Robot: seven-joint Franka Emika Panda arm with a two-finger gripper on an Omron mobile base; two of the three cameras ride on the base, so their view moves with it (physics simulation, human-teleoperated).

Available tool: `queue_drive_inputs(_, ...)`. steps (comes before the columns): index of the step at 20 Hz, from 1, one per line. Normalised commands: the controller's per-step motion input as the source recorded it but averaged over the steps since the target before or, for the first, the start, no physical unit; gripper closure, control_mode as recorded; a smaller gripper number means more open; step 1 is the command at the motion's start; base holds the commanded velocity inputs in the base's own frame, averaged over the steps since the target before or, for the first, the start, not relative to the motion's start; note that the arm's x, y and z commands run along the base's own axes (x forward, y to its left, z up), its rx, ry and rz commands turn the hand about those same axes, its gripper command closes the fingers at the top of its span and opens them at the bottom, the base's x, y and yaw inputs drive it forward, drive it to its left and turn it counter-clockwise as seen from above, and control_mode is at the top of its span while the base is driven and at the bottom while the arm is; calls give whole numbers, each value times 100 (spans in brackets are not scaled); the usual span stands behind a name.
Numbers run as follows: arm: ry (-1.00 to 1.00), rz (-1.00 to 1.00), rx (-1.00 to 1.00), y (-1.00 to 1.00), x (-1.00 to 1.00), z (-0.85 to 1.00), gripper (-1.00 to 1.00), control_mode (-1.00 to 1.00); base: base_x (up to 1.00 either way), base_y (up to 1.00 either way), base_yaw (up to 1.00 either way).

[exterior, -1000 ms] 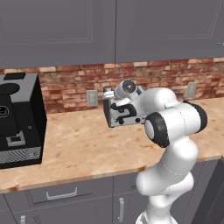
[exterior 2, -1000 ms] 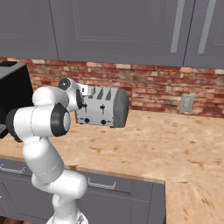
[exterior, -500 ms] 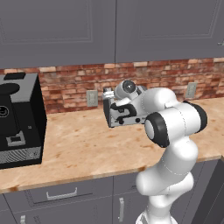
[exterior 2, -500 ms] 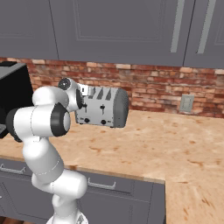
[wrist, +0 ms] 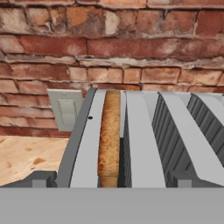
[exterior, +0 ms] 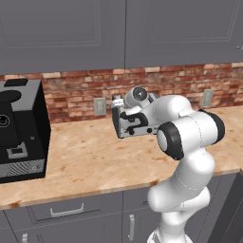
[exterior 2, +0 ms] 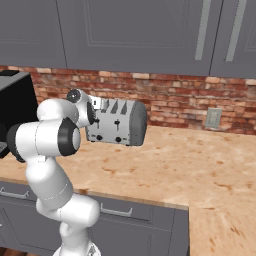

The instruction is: Start the toaster. Once the lever pops up, take the bread to the plate on the dining counter.

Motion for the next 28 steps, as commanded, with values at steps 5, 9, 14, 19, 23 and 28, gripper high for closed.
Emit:
queue_drive_inputs(5, 0, 0, 0, 0, 0, 0, -100, -100, 0, 0, 0)
queue_drive_inputs(9, 0, 0, 0, 0, 0, 0, -100, -100, 0, 0, 0)
queue_drive_inputs(14, 0, 0, 0, 0, 1, 0, -100, -100, 0, 0, 0)
queue_drive_inputs(19, 0, 0, 0, 3, 9, 0, -100, -100, 0, 0, 0)
queue_drive_inputs(23, 0, 0, 0, 5, 8, 0, -100, -100, 0, 0, 0)
queue_drive_inputs(28, 0, 0, 0, 3, 3, 0, -100, -100, 0, 0, 0)
